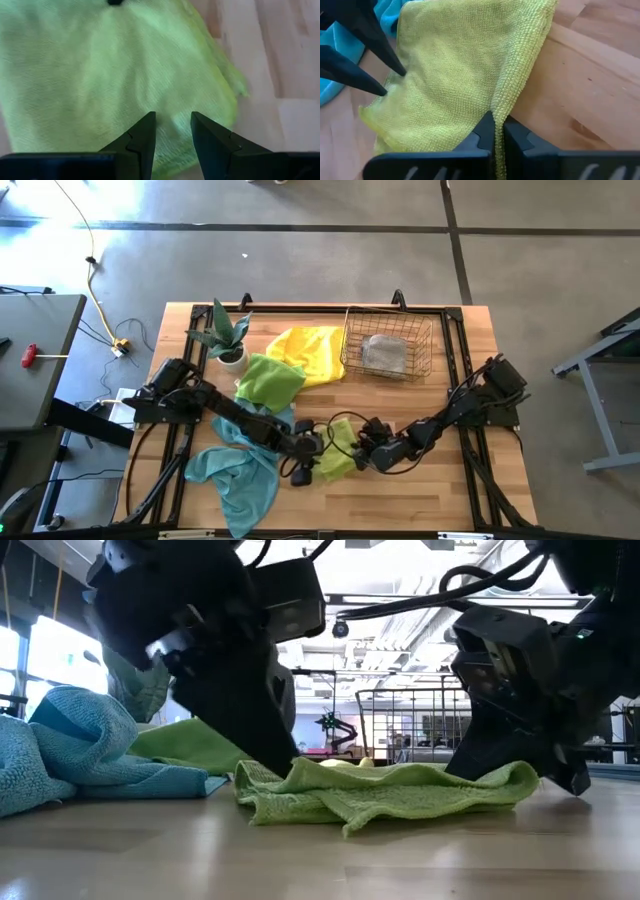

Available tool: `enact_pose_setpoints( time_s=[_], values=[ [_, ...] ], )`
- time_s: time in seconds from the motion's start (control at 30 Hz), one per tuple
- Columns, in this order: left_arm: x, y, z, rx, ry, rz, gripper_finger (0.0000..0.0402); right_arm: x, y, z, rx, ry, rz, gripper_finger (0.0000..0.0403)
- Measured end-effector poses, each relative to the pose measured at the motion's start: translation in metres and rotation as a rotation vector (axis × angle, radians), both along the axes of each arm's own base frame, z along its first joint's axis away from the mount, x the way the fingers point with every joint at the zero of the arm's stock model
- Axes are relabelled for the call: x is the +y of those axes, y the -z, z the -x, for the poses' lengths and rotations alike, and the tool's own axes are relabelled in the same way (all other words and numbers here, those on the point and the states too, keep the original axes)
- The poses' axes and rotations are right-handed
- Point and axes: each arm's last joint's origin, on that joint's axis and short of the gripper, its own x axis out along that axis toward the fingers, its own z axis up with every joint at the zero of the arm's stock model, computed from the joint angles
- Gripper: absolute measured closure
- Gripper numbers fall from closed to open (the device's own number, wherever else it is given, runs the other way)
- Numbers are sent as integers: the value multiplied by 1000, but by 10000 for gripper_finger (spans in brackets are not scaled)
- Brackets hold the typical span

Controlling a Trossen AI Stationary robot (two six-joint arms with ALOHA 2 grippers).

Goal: Fold microfiber towels
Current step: Put the light green microfiber towel into the wire basket

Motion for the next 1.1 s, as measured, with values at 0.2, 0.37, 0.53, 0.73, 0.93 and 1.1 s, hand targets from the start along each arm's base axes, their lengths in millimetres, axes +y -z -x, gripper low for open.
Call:
enact_pose_setpoints(
  time_s=[0.2,0.37,0.53,0.73,0.93,1.1],
  values=[
    [-12,-5,6,20,30,38,287,-4,-23,5,-2,-89,45,402],
    [-20,-16,14,24,38,47,287,-11,-45,17,47,-97,80,402],
    [-27,-29,19,-1,55,49,287,-19,-73,30,87,-117,108,402],
    [-27,-47,26,-28,32,19,287,-32,-111,42,197,-131,159,403],
    [-24,-64,36,-57,-7,-37,287,-43,-152,46,330,-197,252,403],
    [-25,-77,40,-100,-34,-49,287,-51,-191,44,442,-266,351,403]
  ],
)
